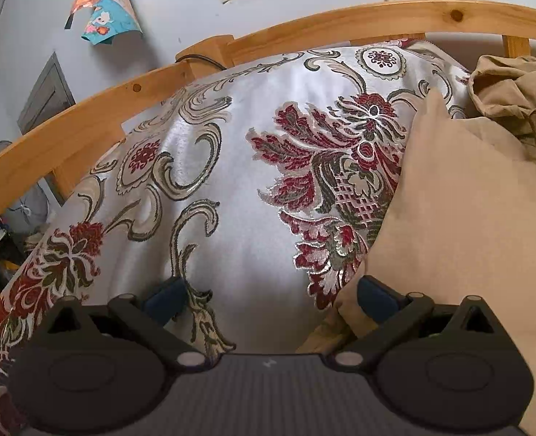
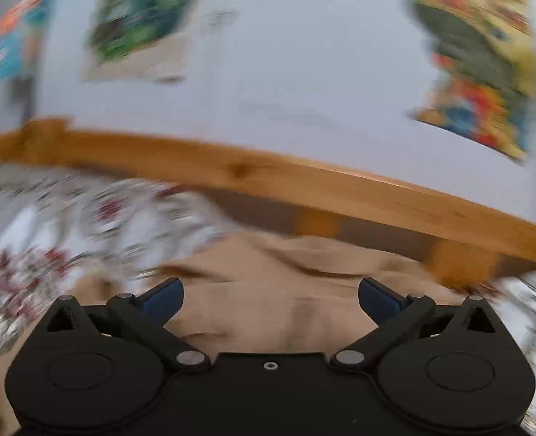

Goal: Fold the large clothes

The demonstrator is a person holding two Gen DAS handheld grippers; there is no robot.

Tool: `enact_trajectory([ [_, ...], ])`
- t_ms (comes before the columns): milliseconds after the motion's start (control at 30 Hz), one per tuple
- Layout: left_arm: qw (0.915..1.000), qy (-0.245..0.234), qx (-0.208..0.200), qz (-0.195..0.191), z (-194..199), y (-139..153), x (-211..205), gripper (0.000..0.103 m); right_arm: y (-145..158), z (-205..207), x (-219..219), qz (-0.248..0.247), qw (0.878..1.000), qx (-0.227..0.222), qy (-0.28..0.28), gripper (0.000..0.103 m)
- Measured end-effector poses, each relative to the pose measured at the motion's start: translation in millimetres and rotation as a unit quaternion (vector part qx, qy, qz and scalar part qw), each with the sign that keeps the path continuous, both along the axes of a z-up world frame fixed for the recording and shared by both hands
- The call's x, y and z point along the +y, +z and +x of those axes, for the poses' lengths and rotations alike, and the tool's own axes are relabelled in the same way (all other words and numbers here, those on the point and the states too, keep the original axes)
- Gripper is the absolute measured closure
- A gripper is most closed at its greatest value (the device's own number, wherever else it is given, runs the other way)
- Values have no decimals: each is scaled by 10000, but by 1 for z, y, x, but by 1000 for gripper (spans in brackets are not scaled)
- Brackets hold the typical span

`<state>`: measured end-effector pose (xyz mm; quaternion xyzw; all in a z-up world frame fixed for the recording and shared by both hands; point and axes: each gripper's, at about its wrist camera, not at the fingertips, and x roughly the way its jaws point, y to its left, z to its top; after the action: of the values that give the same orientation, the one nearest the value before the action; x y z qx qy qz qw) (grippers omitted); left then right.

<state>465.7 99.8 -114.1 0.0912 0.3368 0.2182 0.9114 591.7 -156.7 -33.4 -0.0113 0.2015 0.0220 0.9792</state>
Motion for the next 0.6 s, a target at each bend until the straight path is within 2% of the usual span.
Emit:
enact_trajectory([
  [67,10000,-6,1,-19,-1,1,0,0,4,13,-33,808,9956,171,-436,3],
  [133,10000,15,-2,6,-1,0,-1,0,2,26,-56,1447,9846,242,-949,6],
  [233,9999,15,5,129,-1,-2,-5,0,-2,45,-70,1951,9696,444,-1409,18],
  [300,9998,14,5,193,-1,-4,-6,0,-5,56,-73,2281,9617,494,-1438,32],
  [400,9996,42,-38,293,-1,-7,-9,0,-11,73,-69,2704,9525,493,-1313,32],
  [467,9990,103,-90,418,-1,-11,-12,0,-16,91,-67,3053,9418,709,-1219,32],
  [567,9979,301,-161,548,-1,-13,-19,0,-28,116,-64,3430,9257,895,-1316,31],
  [600,9975,375,-203,567,-2,-13,-21,0,-32,123,-62,3474,9225,905,-1420,28],
])
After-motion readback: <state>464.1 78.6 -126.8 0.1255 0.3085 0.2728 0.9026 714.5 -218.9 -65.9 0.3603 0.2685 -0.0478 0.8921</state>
